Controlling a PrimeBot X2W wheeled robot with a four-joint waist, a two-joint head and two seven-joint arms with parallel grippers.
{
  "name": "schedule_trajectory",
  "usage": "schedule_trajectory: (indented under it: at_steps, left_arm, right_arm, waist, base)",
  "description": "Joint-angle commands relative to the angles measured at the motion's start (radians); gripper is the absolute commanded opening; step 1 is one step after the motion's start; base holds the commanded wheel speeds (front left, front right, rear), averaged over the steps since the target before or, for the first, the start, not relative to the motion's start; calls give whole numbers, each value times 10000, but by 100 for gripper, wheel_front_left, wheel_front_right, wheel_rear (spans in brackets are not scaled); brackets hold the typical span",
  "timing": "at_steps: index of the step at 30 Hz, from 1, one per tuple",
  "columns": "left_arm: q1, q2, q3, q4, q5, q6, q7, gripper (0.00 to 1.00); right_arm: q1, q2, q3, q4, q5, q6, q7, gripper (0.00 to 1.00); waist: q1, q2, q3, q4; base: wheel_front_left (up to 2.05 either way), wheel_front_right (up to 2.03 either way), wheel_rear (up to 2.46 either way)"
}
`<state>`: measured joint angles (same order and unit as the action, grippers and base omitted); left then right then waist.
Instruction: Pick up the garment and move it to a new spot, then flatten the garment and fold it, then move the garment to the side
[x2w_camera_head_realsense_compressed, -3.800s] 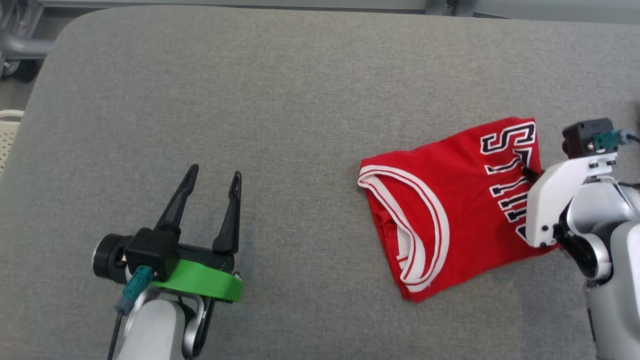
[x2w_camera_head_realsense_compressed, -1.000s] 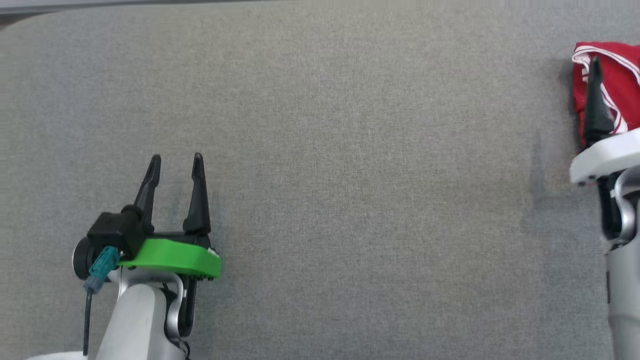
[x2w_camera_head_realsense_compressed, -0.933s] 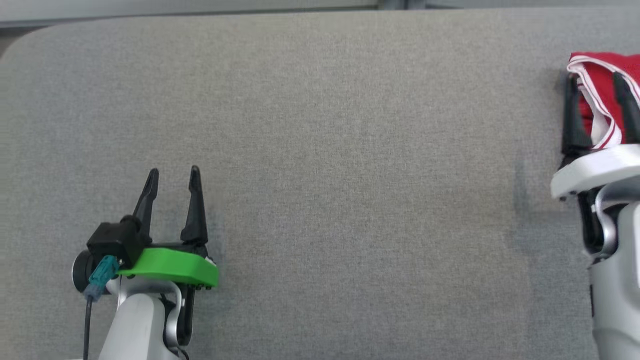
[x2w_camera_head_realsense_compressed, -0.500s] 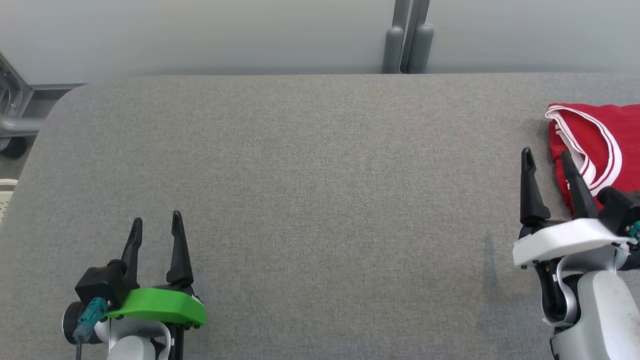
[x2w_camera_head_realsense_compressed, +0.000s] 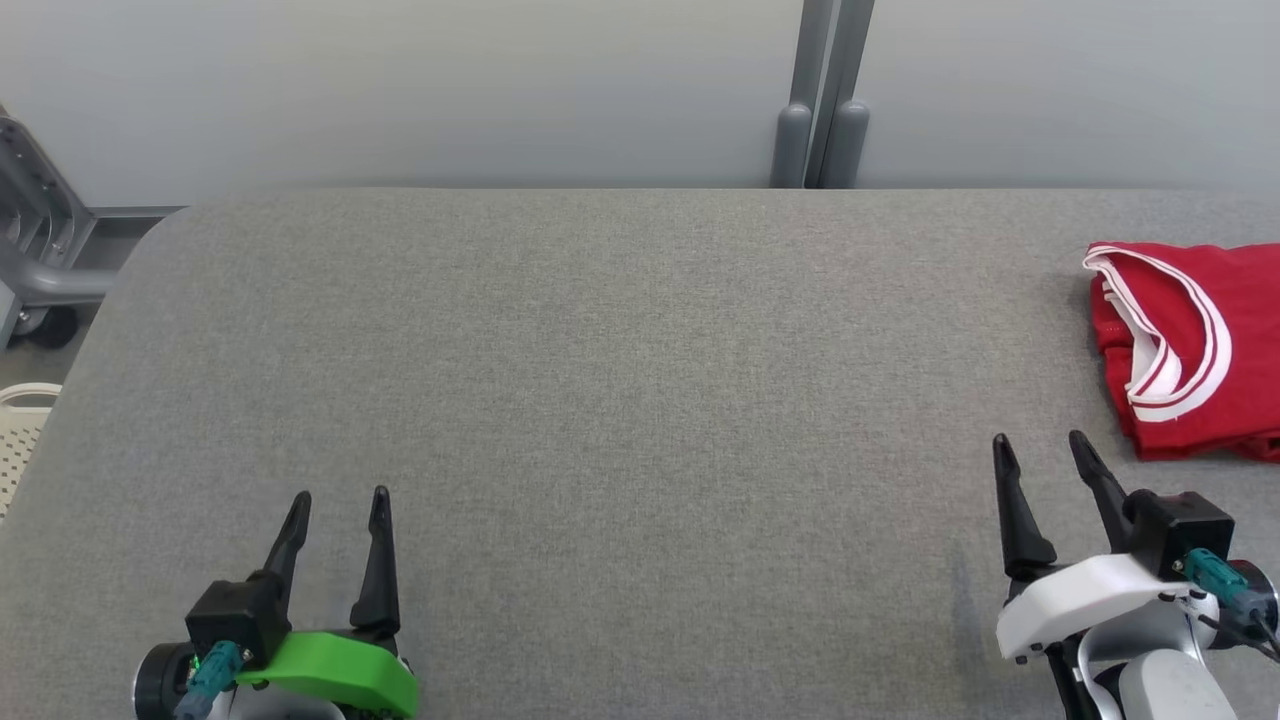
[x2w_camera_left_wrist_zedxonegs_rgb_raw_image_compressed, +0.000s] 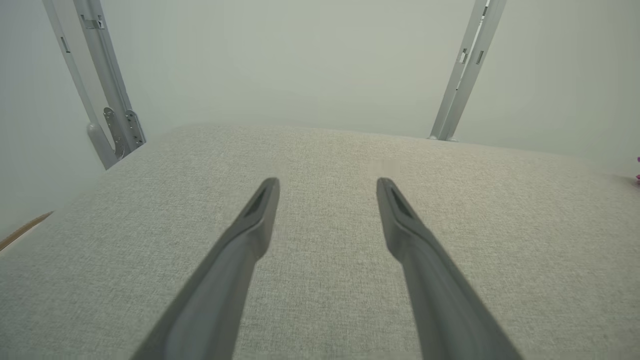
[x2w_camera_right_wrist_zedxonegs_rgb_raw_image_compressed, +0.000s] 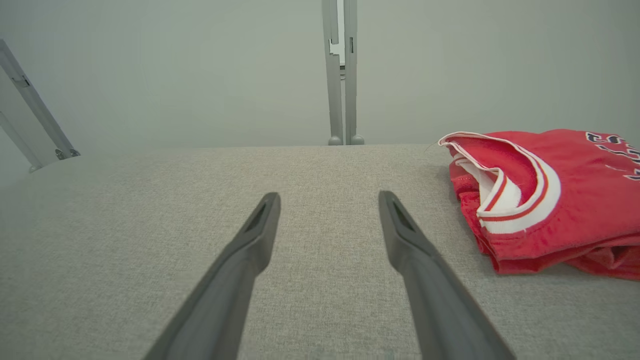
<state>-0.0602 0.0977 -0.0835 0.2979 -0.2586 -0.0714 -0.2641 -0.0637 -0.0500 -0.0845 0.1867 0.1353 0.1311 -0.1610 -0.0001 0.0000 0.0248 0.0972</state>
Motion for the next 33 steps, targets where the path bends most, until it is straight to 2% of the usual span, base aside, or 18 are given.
schedule_trajectory:
  at_steps: [1,6,28,29,33]
  left_arm:
    - [160,36,-18,33,69,-67,1,100]
    - [323,13,-109,151,163,-109,1,100]
    - [270,-134,150,155,217,-27,2,100]
    - [277,-148,184,162,162,-27,2,0]
    - [342,-215,123,508,128,-65,2,0]
  right_arm:
    - [152,-17,10,19,-189,-10,11,100]
    - [288,-15,125,54,-615,-10,101,100]
    - [257,-13,85,-55,-575,-10,-22,100]
    - [258,-13,84,-50,-553,-10,-14,0]
    - [274,73,109,328,-569,0,19,0]
  waist:
    - [1,0,-3,-20]
    - [1,0,9,-90]
    - [1,0,42,-138]
    - [1,0,42,-135]
    - [1,0,42,-137]
  base:
    - [0,0,0]
    - [0,0,0]
    - [0,0,0]
    - [0,0,0]
    - [0,0,0]
